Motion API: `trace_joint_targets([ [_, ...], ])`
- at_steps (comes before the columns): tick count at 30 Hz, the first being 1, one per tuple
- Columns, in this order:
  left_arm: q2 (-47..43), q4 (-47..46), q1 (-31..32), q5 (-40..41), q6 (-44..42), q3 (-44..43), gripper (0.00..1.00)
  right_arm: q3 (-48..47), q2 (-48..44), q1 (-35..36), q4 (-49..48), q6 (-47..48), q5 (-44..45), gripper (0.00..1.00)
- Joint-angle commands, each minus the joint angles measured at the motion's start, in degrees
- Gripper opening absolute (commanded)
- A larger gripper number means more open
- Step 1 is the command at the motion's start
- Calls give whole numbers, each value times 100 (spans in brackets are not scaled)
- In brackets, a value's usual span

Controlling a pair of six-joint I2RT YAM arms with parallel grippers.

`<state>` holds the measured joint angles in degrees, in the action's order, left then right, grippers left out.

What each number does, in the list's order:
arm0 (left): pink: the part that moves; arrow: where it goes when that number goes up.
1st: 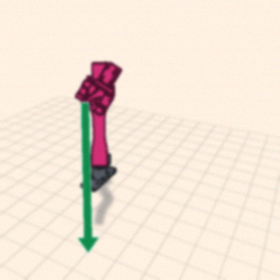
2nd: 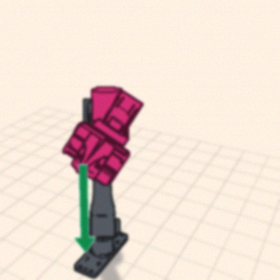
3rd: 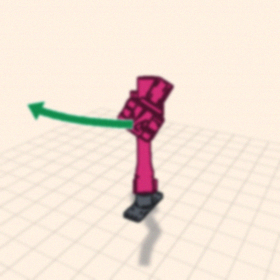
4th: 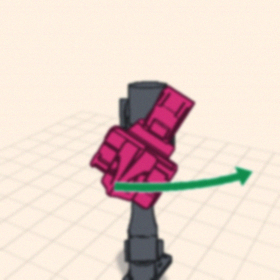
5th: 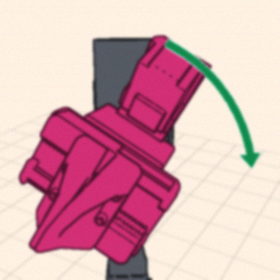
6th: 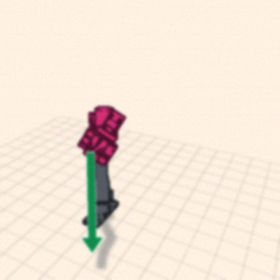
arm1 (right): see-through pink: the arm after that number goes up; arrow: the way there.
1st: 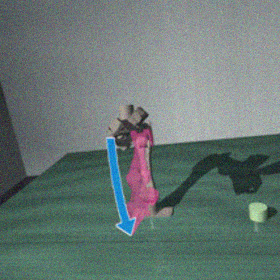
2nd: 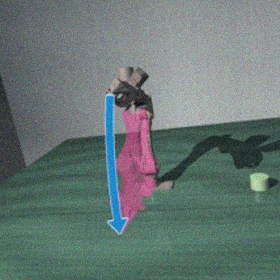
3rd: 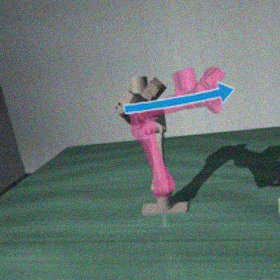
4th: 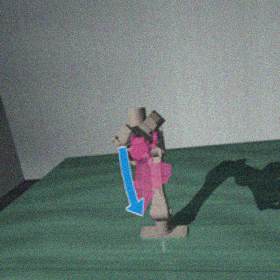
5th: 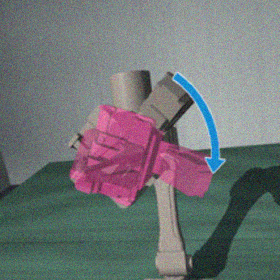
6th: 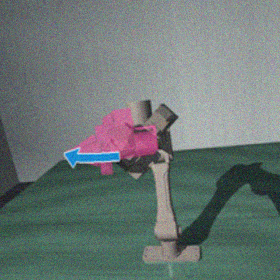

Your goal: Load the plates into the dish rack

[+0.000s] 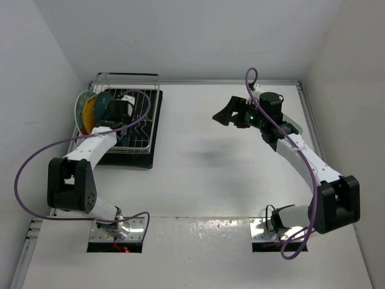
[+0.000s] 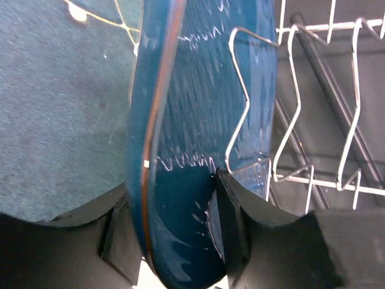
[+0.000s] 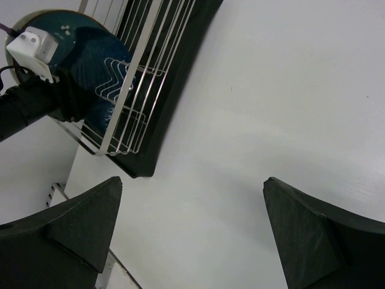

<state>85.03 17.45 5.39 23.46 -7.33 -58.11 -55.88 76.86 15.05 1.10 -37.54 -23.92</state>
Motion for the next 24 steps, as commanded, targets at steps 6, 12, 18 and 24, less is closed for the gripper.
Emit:
trace_joint_targets([
  [6,-75,820,-20,-255,48,-692,58,-72,-189,-20,135,89,168,100],
  [12,-75,1268,-20,-255,48,-1492,64,-240,-48,-46,426,212,204,100],
  [18,-127,1656,-20,-255,100,-1914,67,-371,13,-81,601,282,239,100],
  [24,-127,2208,-20,-438,48,-2441,71,-599,197,-904,1232,-69,430,100],
])
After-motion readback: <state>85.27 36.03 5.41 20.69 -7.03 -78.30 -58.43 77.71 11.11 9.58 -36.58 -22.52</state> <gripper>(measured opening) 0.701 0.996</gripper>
